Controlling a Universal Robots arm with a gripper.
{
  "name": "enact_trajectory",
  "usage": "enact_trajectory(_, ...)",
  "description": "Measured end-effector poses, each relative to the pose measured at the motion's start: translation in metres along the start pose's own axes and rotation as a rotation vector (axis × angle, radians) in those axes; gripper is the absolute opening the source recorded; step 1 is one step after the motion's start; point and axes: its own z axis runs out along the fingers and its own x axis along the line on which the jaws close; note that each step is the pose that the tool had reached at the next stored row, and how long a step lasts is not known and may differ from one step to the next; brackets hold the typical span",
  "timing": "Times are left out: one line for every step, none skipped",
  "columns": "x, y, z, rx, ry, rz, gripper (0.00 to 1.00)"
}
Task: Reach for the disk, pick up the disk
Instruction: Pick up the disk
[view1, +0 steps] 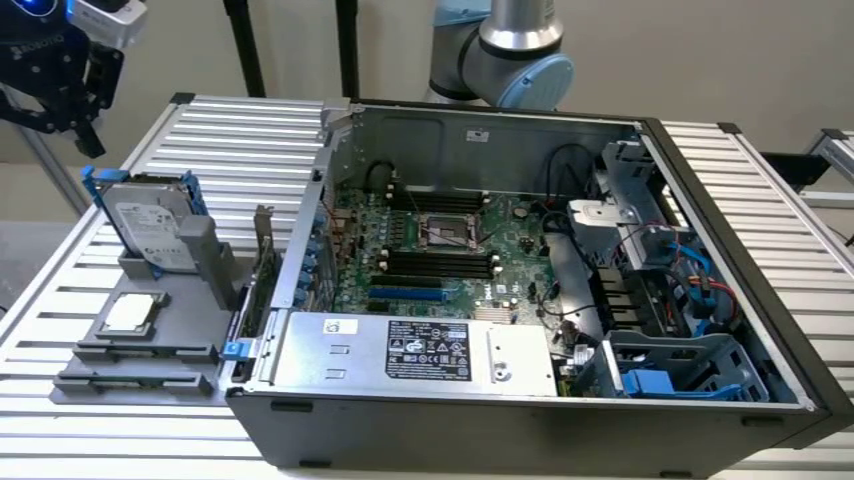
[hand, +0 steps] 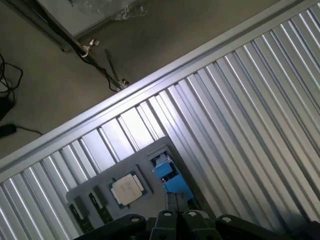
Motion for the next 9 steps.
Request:
enact_trajectory(0.0,-0.0001,0.0,-0.0001,0.0007,-0.018,0.11)
enact_trajectory(0.0,-0.0001,0.0,-0.0001,0.0013,-0.035,0.11)
enact_trajectory(0.0,-0.0001,0.0,-0.0002,0.002,-0.054,0.11)
enact_trajectory(0.0,-0.0001,0.0001,-0.0002,0.0027,-0.072,0.11)
enact_trajectory(0.0,-0.0002,0.0001,-0.0002,0.0033,-0.09,0.11)
enact_trajectory(0.0,-0.0001,0.0001,-0.0002,0.004,-0.108,0.11)
enact_trajectory(0.0,-0.0001,0.0002,-0.0002,0.0047,-0.127,0.11)
enact_trajectory(0.0,-0.0001,0.0002,-0.0001,0.0053,-0.145,0.11)
enact_trajectory(0.0,-0.0001,0.0003,0.0,0.0059,-0.163,0.11)
